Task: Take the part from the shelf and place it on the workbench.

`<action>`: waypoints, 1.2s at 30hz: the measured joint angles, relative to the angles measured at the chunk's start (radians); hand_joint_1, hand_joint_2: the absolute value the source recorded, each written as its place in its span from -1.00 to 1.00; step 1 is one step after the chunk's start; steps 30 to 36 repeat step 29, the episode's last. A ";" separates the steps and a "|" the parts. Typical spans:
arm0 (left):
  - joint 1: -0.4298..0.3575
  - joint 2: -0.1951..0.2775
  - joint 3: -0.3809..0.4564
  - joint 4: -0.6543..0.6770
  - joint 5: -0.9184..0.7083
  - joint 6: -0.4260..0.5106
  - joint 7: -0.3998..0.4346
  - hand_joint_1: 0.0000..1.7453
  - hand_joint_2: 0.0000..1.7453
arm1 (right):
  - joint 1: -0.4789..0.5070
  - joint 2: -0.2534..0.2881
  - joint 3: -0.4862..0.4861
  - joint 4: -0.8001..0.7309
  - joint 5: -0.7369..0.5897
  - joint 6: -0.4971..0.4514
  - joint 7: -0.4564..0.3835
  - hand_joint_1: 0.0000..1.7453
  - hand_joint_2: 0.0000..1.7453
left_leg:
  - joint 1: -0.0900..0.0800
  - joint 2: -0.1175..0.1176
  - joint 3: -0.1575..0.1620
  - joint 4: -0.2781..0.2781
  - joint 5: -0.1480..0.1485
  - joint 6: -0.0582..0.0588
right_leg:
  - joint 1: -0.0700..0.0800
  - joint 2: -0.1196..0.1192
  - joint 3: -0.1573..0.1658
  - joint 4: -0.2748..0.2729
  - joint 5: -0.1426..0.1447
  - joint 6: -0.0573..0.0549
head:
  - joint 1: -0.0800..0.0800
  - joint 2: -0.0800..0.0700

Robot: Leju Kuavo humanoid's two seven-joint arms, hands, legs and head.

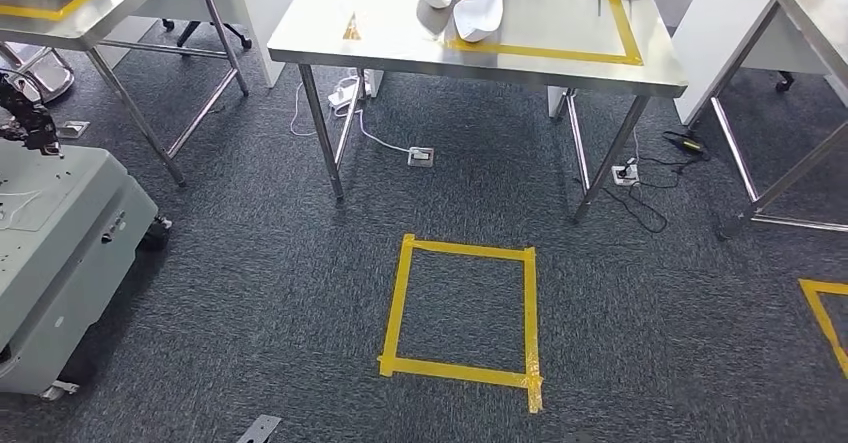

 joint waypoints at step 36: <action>0.002 -0.008 0.018 -0.001 -0.017 0.014 -0.001 -1.00 -1.00 | -0.008 0.002 -0.013 0.000 0.008 0.004 -0.018 -1.00 -1.00 | -0.005 0.005 0.053 -0.026 -0.035 0.002 | 0.000 0.000 -0.058 0.087 -0.010 0.012 | -0.001 0.000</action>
